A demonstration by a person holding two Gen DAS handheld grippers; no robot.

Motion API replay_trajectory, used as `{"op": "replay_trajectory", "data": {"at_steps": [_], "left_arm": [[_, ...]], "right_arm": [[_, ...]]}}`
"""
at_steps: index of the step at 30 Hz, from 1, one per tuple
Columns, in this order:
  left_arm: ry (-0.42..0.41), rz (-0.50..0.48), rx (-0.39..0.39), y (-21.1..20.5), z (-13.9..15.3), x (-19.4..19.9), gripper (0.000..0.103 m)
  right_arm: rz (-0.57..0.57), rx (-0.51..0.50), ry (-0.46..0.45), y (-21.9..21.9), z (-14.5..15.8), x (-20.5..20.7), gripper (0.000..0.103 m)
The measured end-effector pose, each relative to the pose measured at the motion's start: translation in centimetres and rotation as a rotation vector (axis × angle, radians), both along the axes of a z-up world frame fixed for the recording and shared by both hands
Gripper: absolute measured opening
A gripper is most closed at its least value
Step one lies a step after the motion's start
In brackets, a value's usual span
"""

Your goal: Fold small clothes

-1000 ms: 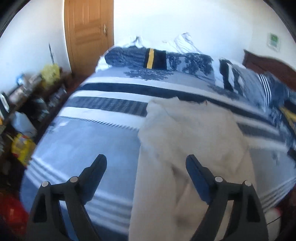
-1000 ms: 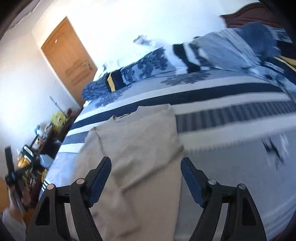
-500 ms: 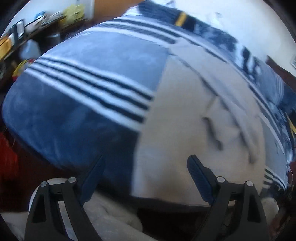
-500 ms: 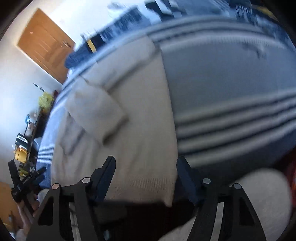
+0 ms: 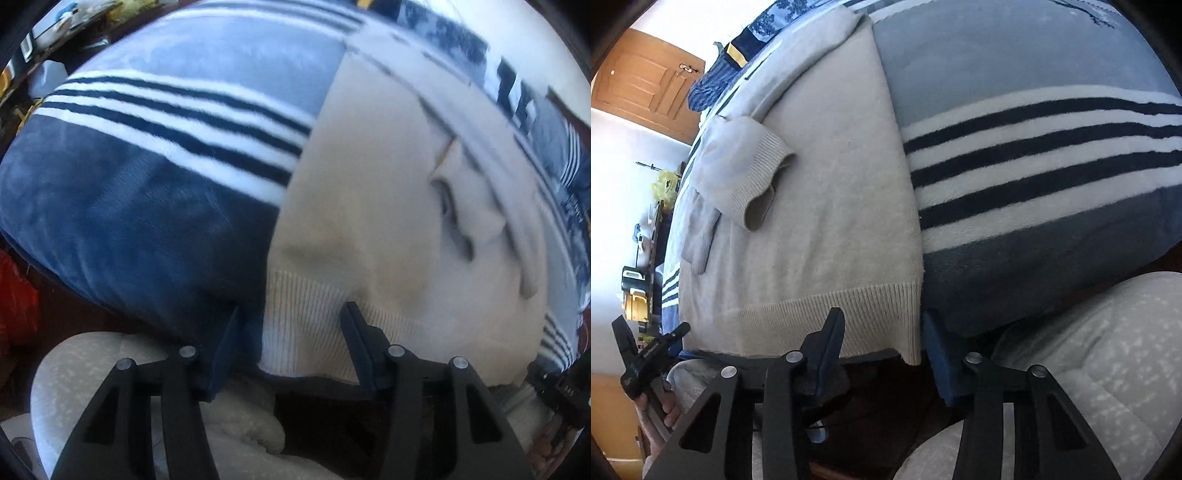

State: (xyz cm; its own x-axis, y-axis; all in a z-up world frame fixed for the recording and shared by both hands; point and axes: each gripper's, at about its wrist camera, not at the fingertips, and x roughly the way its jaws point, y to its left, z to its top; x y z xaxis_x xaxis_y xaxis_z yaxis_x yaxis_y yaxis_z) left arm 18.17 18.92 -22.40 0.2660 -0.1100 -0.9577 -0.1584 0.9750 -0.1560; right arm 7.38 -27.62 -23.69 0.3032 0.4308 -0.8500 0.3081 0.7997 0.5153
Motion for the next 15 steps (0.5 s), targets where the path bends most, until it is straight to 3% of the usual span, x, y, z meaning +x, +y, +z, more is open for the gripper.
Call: {"op": "replay_trajectory", "data": {"at_steps": [3, 5, 6, 7, 9, 12, 15], "left_arm": [[0.012, -0.021, 0.037, -0.9, -0.2, 0.4, 0.054], [-0.004, -0.022, 0.042, -1.2, 0.1, 0.4, 0.044], [-0.013, -0.022, 0.049, -1.3, 0.3, 0.3, 0.030], [-0.015, -0.012, 0.059, -1.1, 0.6, -0.1, 0.006], [-0.030, 0.001, 0.015, -0.7, 1.7, -0.8, 0.003], [-0.116, 0.026, -0.022, -0.2, 4.4, -2.8, 0.003], [-0.067, 0.002, 0.030, -1.0, 3.1, -2.6, 0.003]], "right_arm": [[0.008, -0.027, 0.040, 0.5, -1.1, 0.6, 0.037], [0.003, -0.035, 0.037, 0.6, -1.4, 0.6, 0.025], [0.012, -0.044, 0.027, 0.8, -1.1, 0.6, 0.019], [0.011, -0.051, 0.016, 0.8, -0.7, 0.5, 0.004], [-0.018, -0.061, -0.008, 0.3, 0.4, -0.3, 0.003], [-0.110, -0.096, -0.061, -1.4, 2.6, -1.9, 0.002], [-0.104, -0.127, -0.067, -1.2, 2.9, -2.3, 0.002]]}}
